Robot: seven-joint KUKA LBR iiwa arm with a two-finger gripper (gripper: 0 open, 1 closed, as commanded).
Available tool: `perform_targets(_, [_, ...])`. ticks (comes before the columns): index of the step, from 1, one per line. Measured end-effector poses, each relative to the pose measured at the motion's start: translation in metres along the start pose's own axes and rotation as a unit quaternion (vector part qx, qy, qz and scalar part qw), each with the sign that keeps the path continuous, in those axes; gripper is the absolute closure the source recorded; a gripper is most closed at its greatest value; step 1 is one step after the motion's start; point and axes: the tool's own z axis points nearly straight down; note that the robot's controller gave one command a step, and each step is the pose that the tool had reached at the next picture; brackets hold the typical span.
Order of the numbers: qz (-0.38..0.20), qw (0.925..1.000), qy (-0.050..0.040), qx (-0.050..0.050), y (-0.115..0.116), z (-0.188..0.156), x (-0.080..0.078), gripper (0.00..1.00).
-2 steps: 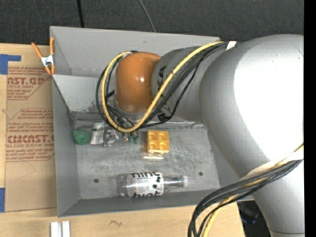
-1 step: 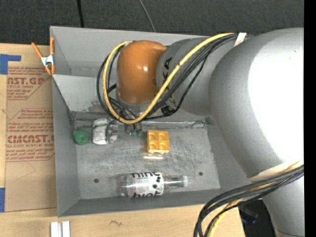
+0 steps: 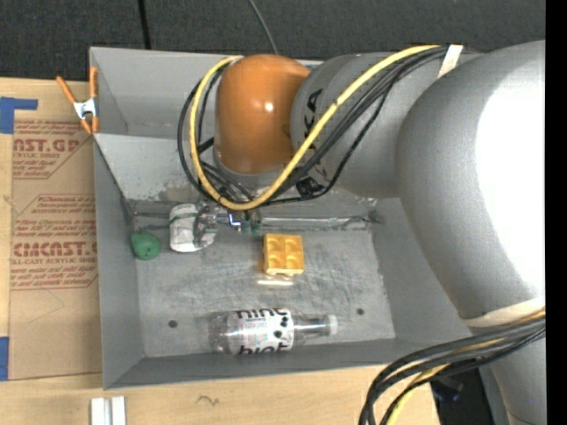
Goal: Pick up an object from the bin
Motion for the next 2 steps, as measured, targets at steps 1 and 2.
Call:
perform_targets(1, [0.000, 1.0000, 0.0026, 0.000, 0.001, 0.028, 0.000, 1.00])
perform_targets(2, [0.000, 1.0000, -0.0009, 0.000, 0.001, -0.025, -0.002, 1.00])
